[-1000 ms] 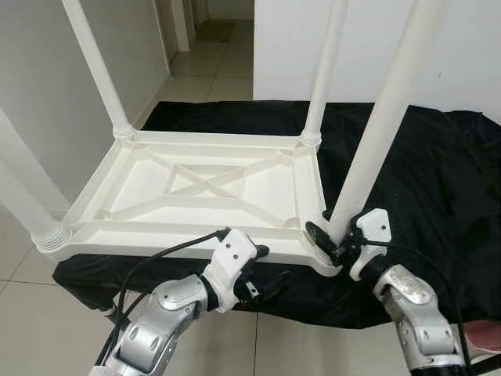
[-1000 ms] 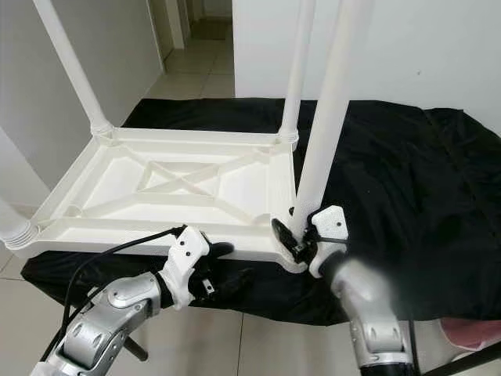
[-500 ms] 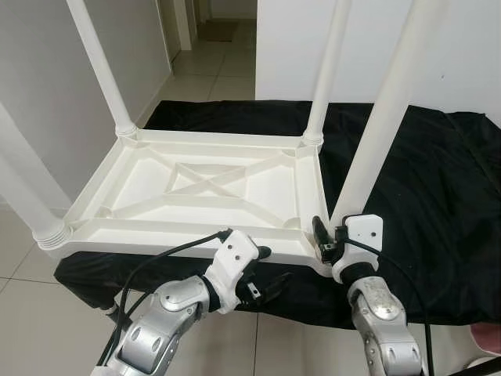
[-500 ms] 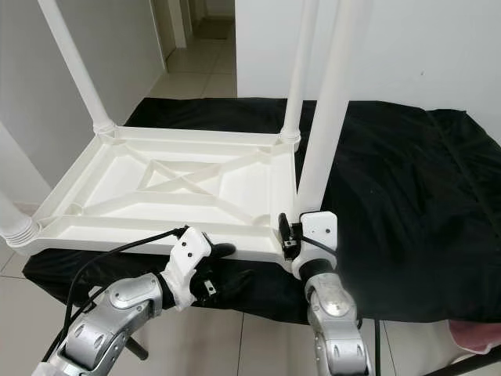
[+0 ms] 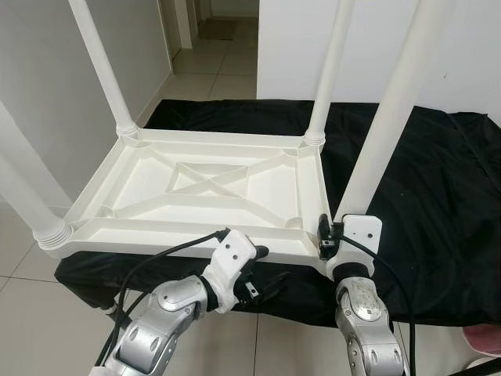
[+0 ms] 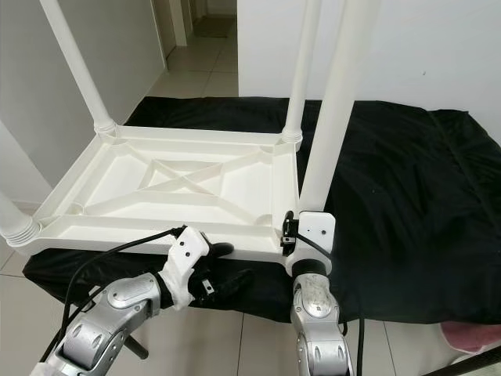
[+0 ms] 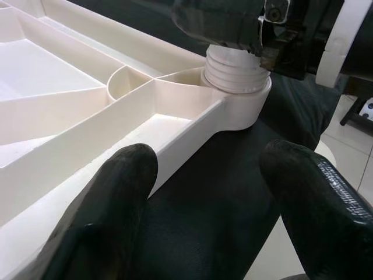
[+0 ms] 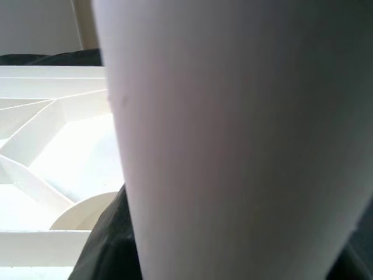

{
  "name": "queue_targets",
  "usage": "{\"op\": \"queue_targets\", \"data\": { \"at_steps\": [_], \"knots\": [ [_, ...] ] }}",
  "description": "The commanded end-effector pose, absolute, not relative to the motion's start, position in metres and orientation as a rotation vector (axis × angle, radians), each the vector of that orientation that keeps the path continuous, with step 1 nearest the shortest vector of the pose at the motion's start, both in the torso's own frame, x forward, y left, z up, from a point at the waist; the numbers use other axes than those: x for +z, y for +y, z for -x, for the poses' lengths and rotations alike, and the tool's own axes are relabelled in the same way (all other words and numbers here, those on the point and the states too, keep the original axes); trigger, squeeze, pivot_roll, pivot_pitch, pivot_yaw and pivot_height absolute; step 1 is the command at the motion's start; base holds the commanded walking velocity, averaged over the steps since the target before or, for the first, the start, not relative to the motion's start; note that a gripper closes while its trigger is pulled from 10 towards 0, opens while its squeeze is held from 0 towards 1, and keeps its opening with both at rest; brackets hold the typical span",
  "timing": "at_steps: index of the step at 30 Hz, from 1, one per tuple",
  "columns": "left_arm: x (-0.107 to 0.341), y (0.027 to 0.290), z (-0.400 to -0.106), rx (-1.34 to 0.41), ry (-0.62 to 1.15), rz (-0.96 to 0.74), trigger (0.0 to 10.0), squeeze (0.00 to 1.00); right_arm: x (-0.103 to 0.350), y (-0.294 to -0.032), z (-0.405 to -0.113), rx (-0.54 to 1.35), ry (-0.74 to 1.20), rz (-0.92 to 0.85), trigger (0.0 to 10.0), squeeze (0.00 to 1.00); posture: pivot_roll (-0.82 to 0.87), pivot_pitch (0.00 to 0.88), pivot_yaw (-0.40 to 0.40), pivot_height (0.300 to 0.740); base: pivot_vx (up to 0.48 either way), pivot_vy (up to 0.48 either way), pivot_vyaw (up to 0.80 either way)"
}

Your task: Building children table

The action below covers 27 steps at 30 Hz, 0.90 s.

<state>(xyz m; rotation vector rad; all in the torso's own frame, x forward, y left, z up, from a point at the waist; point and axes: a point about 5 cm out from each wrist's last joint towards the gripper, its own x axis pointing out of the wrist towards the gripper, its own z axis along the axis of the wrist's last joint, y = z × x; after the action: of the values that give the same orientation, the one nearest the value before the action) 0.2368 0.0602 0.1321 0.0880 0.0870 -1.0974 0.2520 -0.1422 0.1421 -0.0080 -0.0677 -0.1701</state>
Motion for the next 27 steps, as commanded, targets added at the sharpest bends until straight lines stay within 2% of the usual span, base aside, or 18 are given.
{"op": "queue_targets", "data": {
  "at_steps": [1, 7, 12, 13, 20, 27],
  "knots": [
    [0.133, 0.065, -0.243, -1.048, 0.083, -0.106, 10.0, 0.00, 0.139, -0.139, -0.251, -0.207, -0.045, -0.055, 10.0, 1.00, -0.08, 0.022, 0.062, 0.740, 0.000, 0.000, 0.00],
    [0.136, 0.066, -0.246, -1.034, 0.077, -0.106, 10.0, 0.00, 0.144, -0.141, -0.252, -0.211, -0.074, -0.056, 10.0, 1.00, -0.08, 0.025, 0.064, 0.740, 0.000, 0.000, 0.00],
    [0.136, 0.065, -0.246, -1.031, 0.074, -0.103, 10.0, 0.00, 0.148, -0.142, -0.258, -0.134, -0.097, -0.058, 10.0, 1.00, -0.07, 0.025, 0.053, 0.740, 0.000, 0.000, 0.00],
    [0.136, 0.064, -0.245, -1.030, 0.073, -0.099, 10.0, 0.00, 0.149, -0.142, -0.261, -0.074, -0.109, -0.040, 10.0, 0.00, -0.07, 0.026, 0.051, 0.740, 0.000, 0.000, 0.00],
    [0.137, 0.063, -0.244, -1.013, 0.067, -0.089, 10.0, 0.00, 0.149, -0.147, -0.269, 0.060, -0.109, -0.014, 10.0, 0.00, -0.06, 0.031, 0.031, 0.740, 0.000, 0.000, 0.00],
    [0.138, 0.063, -0.245, -0.981, 0.042, -0.099, 10.0, 0.00, 0.147, -0.157, -0.277, 0.070, -0.099, 0.022, 10.0, 0.00, -0.05, 0.032, 0.017, 0.740, 0.000, 0.000, 0.00]
  ]
}}
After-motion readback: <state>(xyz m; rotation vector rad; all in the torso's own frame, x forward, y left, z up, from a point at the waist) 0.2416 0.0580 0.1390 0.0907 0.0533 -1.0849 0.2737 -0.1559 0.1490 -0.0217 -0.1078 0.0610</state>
